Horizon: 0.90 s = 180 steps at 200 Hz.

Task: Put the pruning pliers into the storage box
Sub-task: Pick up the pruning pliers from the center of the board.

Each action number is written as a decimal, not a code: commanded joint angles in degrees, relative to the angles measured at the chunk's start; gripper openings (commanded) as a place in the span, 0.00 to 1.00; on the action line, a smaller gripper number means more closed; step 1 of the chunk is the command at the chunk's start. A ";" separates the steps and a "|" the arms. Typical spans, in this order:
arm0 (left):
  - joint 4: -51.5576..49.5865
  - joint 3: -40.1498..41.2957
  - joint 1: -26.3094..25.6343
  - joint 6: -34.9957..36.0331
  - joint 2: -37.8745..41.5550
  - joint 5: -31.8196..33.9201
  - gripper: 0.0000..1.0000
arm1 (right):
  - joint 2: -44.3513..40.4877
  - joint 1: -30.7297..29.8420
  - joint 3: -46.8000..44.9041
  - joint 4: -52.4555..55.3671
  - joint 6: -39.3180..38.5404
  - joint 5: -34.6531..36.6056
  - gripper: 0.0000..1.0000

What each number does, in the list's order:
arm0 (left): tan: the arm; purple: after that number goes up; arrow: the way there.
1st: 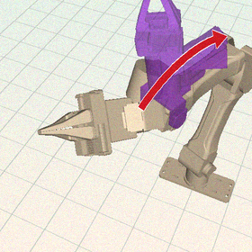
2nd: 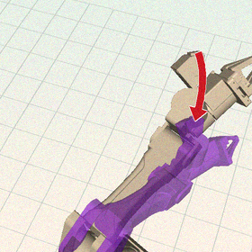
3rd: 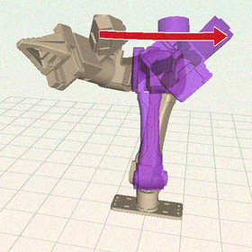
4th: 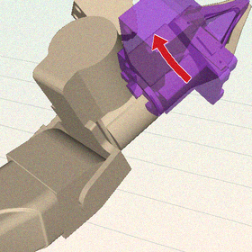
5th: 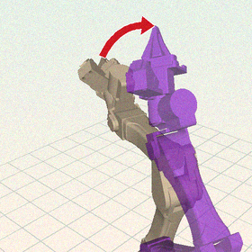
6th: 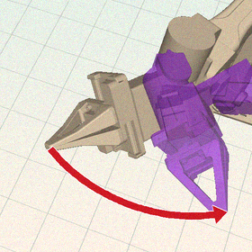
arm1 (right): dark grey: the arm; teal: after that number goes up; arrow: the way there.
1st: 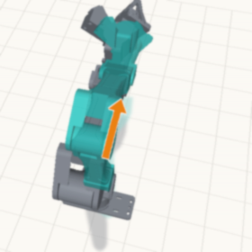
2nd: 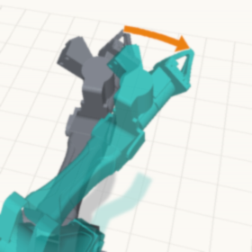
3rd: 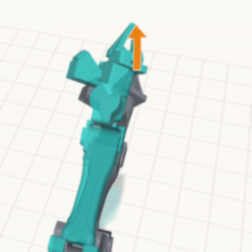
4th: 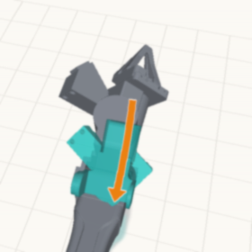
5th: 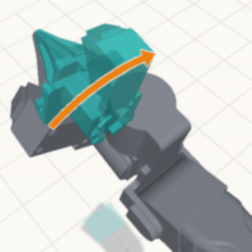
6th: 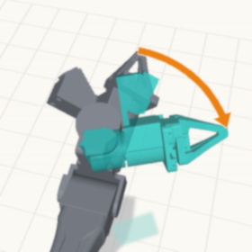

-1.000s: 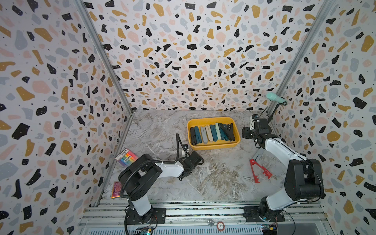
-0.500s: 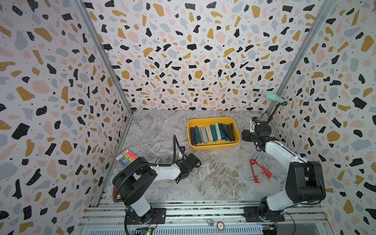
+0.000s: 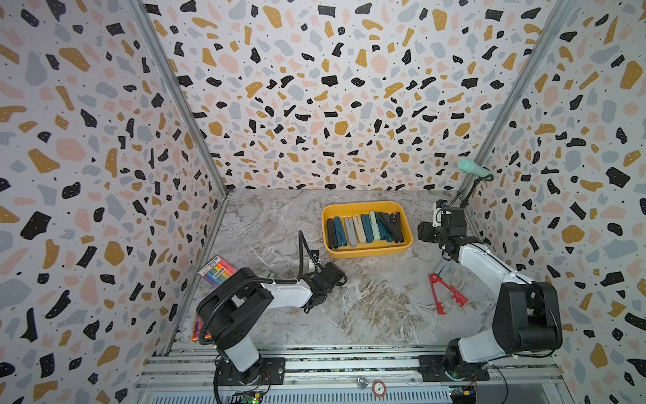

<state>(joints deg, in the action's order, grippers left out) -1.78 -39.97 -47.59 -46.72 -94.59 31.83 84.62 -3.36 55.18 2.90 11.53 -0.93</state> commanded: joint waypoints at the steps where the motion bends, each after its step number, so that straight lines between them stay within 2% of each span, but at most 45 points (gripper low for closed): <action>1: -2.25 1.57 0.31 -0.65 3.17 0.22 0.26 | -2.10 0.26 -0.73 -0.85 0.68 -0.59 0.69; 64: -10.18 -4.29 0.27 1.74 12.30 7.78 0.25 | -2.95 0.28 -2.08 -1.41 1.17 -0.92 0.69; 98: -8.19 -9.50 0.80 6.70 14.44 10.83 0.27 | -3.15 0.28 -2.44 -1.60 1.56 -1.53 0.69; 135: -4.90 -18.34 2.75 12.60 9.51 9.06 0.27 | -4.10 0.28 -2.74 -1.90 2.00 -2.04 0.69; 180: -3.59 -31.35 5.08 17.11 -2.83 3.78 0.27 | -4.82 0.28 -3.06 -1.88 2.14 -2.32 0.69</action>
<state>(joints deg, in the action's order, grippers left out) -7.88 -65.84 -43.70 -33.74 -92.68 38.30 82.04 -3.31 52.23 1.45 13.04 -2.66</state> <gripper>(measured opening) 0.307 0.687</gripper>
